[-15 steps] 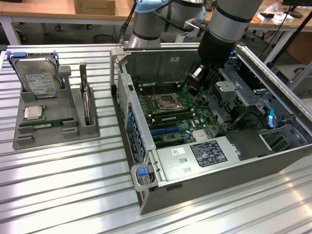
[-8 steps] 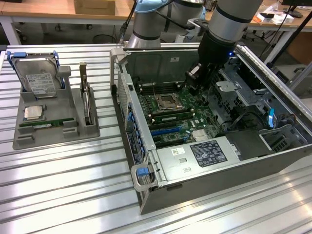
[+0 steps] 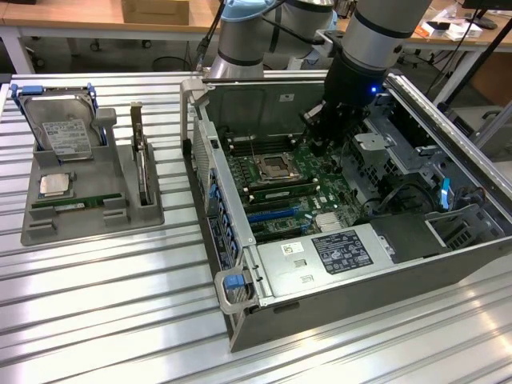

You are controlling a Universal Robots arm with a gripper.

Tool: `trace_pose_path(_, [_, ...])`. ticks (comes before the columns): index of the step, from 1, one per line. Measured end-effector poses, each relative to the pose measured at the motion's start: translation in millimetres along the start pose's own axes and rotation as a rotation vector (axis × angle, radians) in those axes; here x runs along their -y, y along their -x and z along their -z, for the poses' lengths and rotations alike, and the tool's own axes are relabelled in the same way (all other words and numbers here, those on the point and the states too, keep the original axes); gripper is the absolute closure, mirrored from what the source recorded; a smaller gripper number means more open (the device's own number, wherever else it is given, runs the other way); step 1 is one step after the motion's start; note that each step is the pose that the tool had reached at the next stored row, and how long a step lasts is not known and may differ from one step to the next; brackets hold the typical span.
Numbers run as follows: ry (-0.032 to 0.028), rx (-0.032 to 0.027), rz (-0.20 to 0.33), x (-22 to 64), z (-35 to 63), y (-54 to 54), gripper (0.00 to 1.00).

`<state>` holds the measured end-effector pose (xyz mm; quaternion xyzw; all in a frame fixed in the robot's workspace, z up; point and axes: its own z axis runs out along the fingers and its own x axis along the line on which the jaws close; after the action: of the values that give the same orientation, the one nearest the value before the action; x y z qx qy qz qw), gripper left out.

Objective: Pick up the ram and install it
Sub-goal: 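Press down the ram until it locks into place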

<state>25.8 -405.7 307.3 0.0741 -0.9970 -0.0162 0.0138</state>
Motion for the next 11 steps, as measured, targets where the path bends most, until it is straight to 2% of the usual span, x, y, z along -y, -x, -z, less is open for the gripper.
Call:
trace_pose_path(6, [0.0035,0.0047,-0.138,0.0,-0.3,0.0,0.89])
trace_pose_path(11, [0.0037,0.0051,-0.149,0.0,-0.3,0.0,0.89])
